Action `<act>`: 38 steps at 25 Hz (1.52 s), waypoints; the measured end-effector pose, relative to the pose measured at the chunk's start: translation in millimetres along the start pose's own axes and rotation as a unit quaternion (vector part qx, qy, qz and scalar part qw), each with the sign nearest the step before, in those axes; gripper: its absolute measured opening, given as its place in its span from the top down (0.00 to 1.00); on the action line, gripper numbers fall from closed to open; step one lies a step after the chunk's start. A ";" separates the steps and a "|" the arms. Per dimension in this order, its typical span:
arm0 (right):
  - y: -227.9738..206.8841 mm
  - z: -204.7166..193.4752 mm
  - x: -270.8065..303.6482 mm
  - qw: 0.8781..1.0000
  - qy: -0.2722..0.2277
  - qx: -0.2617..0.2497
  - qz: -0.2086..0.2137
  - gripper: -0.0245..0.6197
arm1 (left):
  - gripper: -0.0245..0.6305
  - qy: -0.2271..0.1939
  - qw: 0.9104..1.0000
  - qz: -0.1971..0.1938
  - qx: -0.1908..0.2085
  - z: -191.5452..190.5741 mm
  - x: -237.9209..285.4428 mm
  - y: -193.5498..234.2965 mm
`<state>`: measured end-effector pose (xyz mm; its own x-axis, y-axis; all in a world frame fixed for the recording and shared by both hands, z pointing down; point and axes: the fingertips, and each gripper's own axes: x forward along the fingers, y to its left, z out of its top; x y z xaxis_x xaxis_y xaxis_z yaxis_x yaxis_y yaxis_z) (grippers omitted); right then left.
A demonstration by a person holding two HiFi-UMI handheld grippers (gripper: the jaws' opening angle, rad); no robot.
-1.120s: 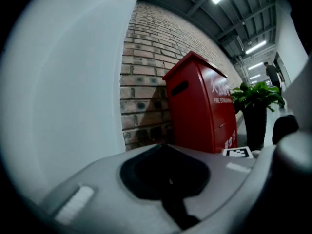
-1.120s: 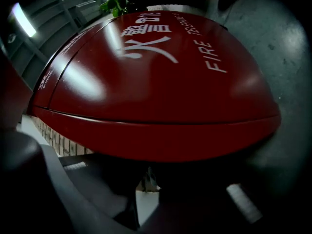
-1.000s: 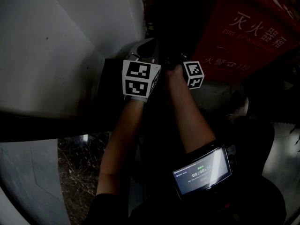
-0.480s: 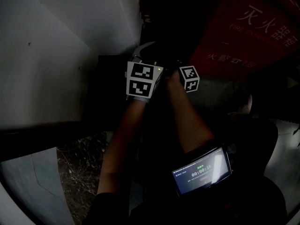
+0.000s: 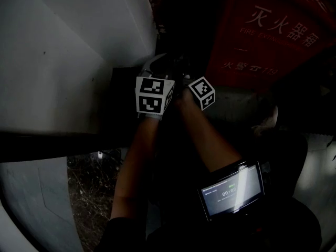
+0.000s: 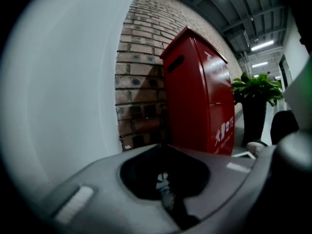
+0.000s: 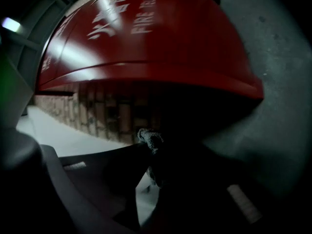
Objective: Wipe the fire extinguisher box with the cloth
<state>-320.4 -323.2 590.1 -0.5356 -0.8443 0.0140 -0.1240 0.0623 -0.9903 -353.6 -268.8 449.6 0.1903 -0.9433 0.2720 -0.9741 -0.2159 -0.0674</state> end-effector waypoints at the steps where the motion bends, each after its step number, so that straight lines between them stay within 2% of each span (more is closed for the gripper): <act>1: 23.0 -7.7 -4.9 0.999 0.028 -0.027 0.027 0.89 | 0.96 -0.004 1.000 0.003 0.000 6.1 -7.0 -1.1; 3: 69.4 -19.1 -19.4 0.989 0.079 -0.096 0.076 0.89 | 0.96 -0.020 1.000 0.007 -0.009 22.1 -24.2 -4.2; 5: 105.6 -21.9 -38.8 0.974 0.115 -0.161 0.111 0.89 | 0.96 -0.041 0.999 0.011 -0.018 40.5 -41.0 -10.0; 7: 129.4 -14.2 -60.3 0.952 0.136 -0.235 0.140 0.89 | 0.96 -0.058 0.998 0.011 -0.018 57.8 -52.8 -20.1; 9: 148.2 2.3 -81.9 0.922 0.144 -0.322 0.158 0.89 | 0.96 -0.070 0.997 0.006 -0.012 72.7 -59.3 -33.0; 11: 166.4 22.5 -103.8 0.883 0.149 -0.410 0.175 0.89 | 0.96 -0.077 0.997 -0.001 -0.008 85.3 -62.7 -45.5; 14: 197.2 59.1 -133.3 0.817 0.150 -0.520 0.198 0.89 | 0.96 -0.088 0.996 -0.010 -0.008 109.5 -65.0 -59.9; 18: 252.6 117.7 -164.4 0.729 0.144 -0.632 0.220 0.90 | 0.96 -0.114 0.992 -0.050 -0.032 169.6 -64.7 -89.3; 20: 278.7 142.2 -178.1 0.681 0.153 -0.680 0.225 0.90 | 0.96 -0.122 0.989 -0.076 -0.035 204.2 -66.5 -112.7; 22: 307.4 162.6 -191.2 0.635 0.164 -0.721 0.223 0.89 | 0.96 -0.132 0.986 -0.098 -0.026 241.1 -68.3 -137.3; 23: 321.7 173.3 -197.3 0.617 0.168 -0.737 0.220 0.89 | 0.96 -0.141 0.984 -0.110 -0.020 260.5 -68.8 -149.7; 26: 359.8 204.5 -212.0 0.575 0.174 -0.770 0.217 0.89 | 0.96 -0.168 0.975 -0.143 -0.007 312.3 -68.2 -183.6; 29: 394.9 223.3 -220.8 0.534 0.183 -0.796 0.220 0.89 | 0.96 -0.173 0.973 -0.155 0.012 343.8 -64.4 -205.2; 32: 435.4 235.0 -217.3 0.491 0.184 -0.822 0.225 0.89 | 0.96 -0.174 0.973 -0.147 0.028 371.8 -63.5 -212.4; 35: 474.7 241.1 -192.5 0.436 0.178 -0.850 0.237 0.89 | 0.96 -0.169 0.976 -0.127 0.042 398.0 -60.9 -204.7; 36: 485.5 241.7 -179.8 0.422 0.179 -0.856 0.239 0.89 | 0.96 -0.165 0.978 -0.116 0.047 405.2 -59.2 -197.7; 38: 499.1 241.5 -150.0 0.409 0.193 -0.862 0.229 0.89 | 0.96 -0.154 0.983 -0.088 0.054 415.8 -54.4 -179.0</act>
<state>-100.2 -294.1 60.4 -0.8831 -0.4073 0.2327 -0.1624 0.7309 0.6629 -138.7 -283.7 47.7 0.3991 -0.9168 -0.0131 -0.9071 -0.3927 -0.1518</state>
